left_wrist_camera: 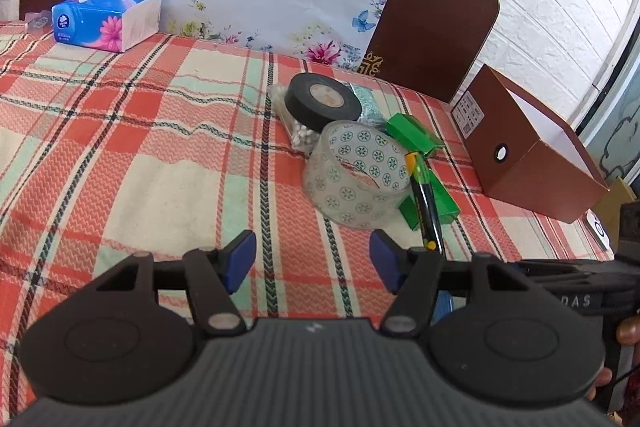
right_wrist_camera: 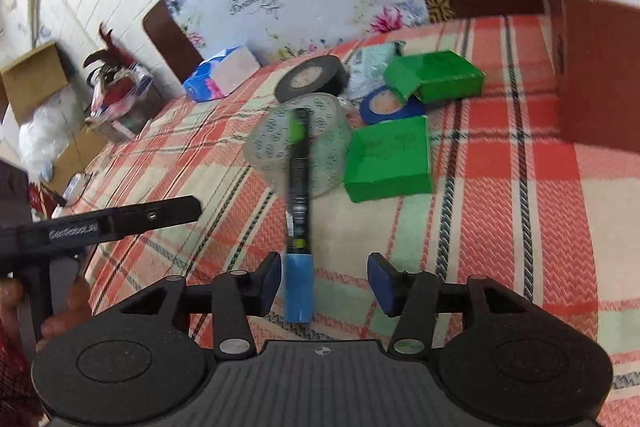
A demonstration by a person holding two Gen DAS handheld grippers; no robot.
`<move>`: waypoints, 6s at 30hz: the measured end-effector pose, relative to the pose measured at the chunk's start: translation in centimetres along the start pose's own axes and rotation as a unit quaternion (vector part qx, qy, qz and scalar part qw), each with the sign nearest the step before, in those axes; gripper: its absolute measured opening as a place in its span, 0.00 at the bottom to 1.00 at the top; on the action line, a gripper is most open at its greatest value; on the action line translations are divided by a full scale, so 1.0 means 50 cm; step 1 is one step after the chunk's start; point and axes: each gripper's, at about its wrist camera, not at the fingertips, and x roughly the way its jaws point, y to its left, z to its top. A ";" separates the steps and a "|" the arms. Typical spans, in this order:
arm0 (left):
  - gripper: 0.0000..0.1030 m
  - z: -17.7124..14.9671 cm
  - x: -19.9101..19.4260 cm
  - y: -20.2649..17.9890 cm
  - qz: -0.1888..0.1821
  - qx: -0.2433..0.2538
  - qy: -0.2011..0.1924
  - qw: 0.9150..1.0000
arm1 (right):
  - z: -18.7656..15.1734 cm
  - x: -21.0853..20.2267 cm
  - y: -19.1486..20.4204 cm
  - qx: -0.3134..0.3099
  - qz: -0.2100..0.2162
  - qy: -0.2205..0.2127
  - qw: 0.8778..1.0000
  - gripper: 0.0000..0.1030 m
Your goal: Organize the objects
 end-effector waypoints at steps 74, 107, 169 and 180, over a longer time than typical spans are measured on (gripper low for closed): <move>0.65 0.174 0.261 -0.605 -0.017 0.244 -0.052 0.968 | 0.113 -0.185 -0.285 -0.056 -0.288 -0.309 0.905 0.80; 0.73 0.009 -0.035 -0.435 0.073 0.223 -0.066 0.970 | -0.092 -0.376 -0.049 0.078 -0.213 -0.304 0.925 0.80; 0.78 0.025 0.103 -0.141 -0.006 0.068 0.057 0.996 | -0.050 -0.052 0.019 -0.022 -0.177 -0.087 0.980 0.75; 0.22 -0.008 0.215 -0.199 -0.059 0.081 0.138 0.985 | -0.038 0.041 0.030 -0.090 -0.165 -0.064 0.980 0.26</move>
